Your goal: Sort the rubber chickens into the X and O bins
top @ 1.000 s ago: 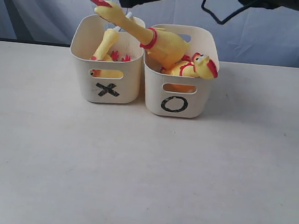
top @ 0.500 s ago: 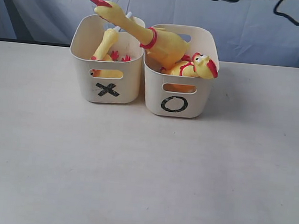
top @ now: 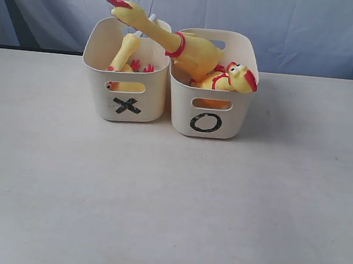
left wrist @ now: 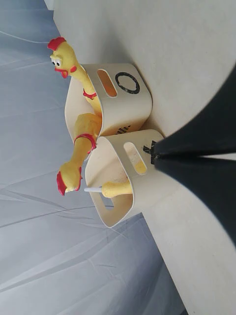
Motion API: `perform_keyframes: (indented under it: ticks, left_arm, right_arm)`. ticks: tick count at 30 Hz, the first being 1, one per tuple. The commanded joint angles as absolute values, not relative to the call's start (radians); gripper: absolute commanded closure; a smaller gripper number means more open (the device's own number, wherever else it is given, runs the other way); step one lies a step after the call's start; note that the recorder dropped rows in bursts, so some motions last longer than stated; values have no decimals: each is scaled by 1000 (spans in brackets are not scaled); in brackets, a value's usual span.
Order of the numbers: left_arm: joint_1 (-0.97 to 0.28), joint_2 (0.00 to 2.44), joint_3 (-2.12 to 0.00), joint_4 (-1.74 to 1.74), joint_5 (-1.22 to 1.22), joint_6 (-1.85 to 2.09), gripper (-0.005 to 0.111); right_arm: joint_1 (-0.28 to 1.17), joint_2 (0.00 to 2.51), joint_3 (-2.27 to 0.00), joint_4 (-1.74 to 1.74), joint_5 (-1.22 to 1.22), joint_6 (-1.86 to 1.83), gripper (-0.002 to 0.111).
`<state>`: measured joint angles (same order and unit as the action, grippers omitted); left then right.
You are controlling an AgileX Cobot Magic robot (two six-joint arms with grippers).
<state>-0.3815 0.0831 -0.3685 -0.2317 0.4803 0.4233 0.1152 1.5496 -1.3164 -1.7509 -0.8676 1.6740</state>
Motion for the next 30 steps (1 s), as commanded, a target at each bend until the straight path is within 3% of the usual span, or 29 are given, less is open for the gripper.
perform_keyframes:
  ticks: [1, 9, 30]
  left_arm:
    - [-382, 75, -374, -224, 478, 422, 107]
    - [-382, 75, -374, -226, 478, 422, 107]
    - [-382, 75, -374, -226, 478, 424, 107]
  right_arm:
    - [83, 1540, -1308, -1744, -975, 1671, 108]
    - [-59, 1540, -1279, -1744, -1181, 1688, 108]
    - [-58, 1540, -1279, -1744, -1221, 1688, 108]
